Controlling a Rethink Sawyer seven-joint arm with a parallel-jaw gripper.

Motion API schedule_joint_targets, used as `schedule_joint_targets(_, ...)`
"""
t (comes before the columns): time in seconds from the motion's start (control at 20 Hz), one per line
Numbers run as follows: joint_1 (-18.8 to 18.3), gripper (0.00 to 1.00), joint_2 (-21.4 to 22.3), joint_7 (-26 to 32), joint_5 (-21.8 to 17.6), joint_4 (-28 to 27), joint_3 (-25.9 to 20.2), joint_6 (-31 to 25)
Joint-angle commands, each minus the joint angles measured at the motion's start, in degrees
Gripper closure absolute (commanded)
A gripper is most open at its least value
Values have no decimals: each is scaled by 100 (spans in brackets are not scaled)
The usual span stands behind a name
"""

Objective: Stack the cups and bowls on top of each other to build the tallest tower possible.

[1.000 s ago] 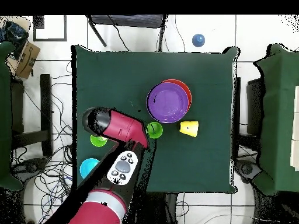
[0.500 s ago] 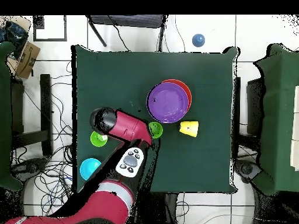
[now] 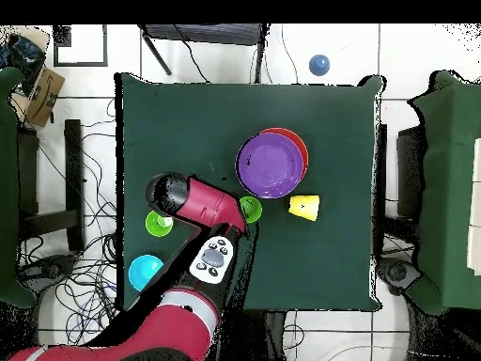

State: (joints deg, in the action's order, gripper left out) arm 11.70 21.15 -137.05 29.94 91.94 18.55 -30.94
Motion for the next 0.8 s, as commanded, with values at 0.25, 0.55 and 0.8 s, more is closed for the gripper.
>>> schedule_joint_targets(0.25,-15,0,-212,-678,-8,148,-786,403)
schedule_joint_targets(0.55,102,100,-259,-820,-25,46,-638,441)
schedule_joint_targets(0.8,110,100,-247,-840,-9,66,-644,377)
